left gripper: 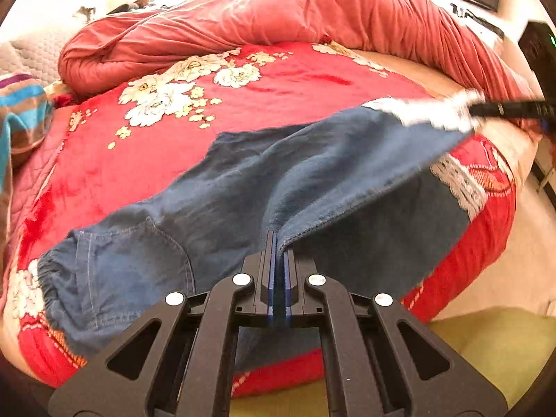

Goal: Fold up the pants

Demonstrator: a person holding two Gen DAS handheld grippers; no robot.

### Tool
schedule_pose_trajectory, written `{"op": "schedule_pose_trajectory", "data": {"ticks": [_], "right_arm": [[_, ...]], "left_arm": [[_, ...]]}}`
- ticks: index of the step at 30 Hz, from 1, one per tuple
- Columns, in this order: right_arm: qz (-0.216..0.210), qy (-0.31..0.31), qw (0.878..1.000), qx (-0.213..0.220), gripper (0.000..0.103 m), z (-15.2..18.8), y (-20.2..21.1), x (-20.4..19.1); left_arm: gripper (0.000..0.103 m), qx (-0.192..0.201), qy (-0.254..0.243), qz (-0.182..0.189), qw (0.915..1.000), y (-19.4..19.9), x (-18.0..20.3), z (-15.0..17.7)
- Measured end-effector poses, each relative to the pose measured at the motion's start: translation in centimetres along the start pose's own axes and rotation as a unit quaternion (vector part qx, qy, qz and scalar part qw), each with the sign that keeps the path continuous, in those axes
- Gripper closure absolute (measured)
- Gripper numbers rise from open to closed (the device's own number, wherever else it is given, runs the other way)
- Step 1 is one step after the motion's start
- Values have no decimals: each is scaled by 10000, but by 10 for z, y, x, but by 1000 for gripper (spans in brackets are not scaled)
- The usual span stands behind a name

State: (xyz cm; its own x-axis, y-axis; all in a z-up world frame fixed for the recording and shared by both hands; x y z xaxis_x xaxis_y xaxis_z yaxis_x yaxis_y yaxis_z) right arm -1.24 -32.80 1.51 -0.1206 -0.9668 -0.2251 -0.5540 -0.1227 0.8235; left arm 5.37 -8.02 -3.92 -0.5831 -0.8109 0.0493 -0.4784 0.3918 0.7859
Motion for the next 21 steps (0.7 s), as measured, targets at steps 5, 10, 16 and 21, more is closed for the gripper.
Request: {"op": "schedule_pose_trajectory", "data": {"ticks": [5, 10, 16, 21], "right_arm": [[81, -367, 9975, -602, 94, 38, -22, 16], [238, -315, 9969, -686, 94, 50, -21, 17], [638, -179, 9946, -805, 94, 59, -33, 21], [813, -202, 9928, -853, 74, 57, -26, 30]], "left_arm": [[103, -376, -229, 113, 9990, -11, 12, 17], [102, -519, -465, 45, 9976, -15, 21, 22], [98, -702, -644, 74, 9954, -24, 29, 28], [71, -738, -590, 198, 9953, -19, 29, 32]]}}
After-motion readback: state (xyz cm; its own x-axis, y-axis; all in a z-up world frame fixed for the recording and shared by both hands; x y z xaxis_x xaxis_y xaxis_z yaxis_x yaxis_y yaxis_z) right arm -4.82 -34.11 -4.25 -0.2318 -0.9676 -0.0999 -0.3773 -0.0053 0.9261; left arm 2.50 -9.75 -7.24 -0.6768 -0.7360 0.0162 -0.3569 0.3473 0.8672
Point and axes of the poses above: each gripper's, at about its wrist camera, not at the fingertips, and y roughly against the way its jaws point, x to its right, z to its underside, the point moved 1 cm from there along -y, roughly the way its jaws point, and after that the axes turned 6 degrees about z, right-handed, at the moved point
